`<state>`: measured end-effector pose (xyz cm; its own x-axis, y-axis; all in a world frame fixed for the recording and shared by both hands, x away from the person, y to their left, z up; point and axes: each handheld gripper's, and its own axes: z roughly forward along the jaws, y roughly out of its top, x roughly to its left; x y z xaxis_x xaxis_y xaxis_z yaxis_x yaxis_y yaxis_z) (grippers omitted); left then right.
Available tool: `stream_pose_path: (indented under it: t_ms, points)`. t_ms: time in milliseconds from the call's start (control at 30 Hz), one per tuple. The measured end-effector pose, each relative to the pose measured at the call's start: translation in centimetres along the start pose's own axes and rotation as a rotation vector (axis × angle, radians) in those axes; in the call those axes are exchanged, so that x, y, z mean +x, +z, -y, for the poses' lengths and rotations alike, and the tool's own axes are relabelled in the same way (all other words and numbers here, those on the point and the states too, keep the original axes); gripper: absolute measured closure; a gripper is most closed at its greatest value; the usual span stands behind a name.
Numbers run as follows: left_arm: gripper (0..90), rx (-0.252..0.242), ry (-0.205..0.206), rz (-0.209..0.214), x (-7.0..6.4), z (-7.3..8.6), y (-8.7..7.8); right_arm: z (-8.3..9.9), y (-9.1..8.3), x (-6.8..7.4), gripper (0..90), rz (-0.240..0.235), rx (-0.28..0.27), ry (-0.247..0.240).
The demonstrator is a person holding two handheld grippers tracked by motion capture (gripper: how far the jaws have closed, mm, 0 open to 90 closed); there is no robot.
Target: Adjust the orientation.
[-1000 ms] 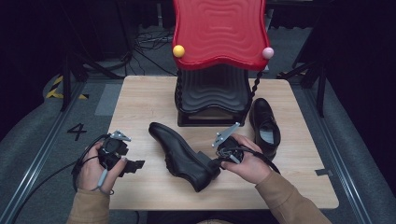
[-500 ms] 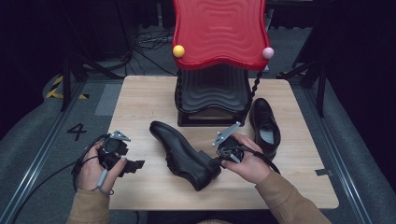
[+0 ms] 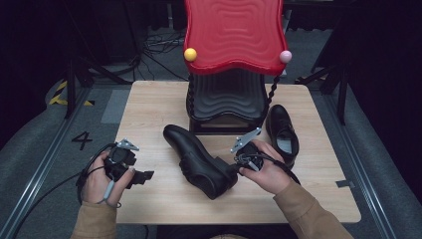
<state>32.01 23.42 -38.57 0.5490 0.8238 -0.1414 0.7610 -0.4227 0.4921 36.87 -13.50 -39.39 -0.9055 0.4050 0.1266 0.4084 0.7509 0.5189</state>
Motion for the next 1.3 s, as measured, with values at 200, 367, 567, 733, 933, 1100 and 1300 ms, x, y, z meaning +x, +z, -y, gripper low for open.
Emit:
stream_pose_path:
  t_ms: [200,367,567,733,933,1100,1300]
  points:
    - [22.1,-0.001,0.002,-0.004,0.0,-0.1,0.0,0.4,-0.1,-1.2,90.0,0.086,0.009,0.011]
    - [22.1,-0.004,-0.002,-0.003,0.0,-0.1,0.1,0.8,0.3,-2.6,90.0,0.114,0.017,0.038]
    - [22.1,-0.005,-0.002,-0.003,0.0,-0.1,0.1,1.3,0.9,-4.4,90.0,0.112,0.01,0.088]
    - [22.1,-0.005,-0.001,-0.005,0.1,-0.1,0.1,1.6,2.3,-6.3,90.0,0.137,0.048,0.128]
    - [22.1,-0.008,-0.006,-0.002,0.2,0.0,0.1,2.4,4.0,-7.9,90.0,0.117,0.093,0.171]
    - [22.1,-0.009,-0.006,0.0,0.2,0.0,0.1,2.4,3.7,-7.8,89.8,0.124,0.087,0.162]
    - [22.1,-0.011,-0.007,0.003,0.2,0.0,0.0,2.4,2.1,-7.8,86.6,0.147,0.062,0.163]
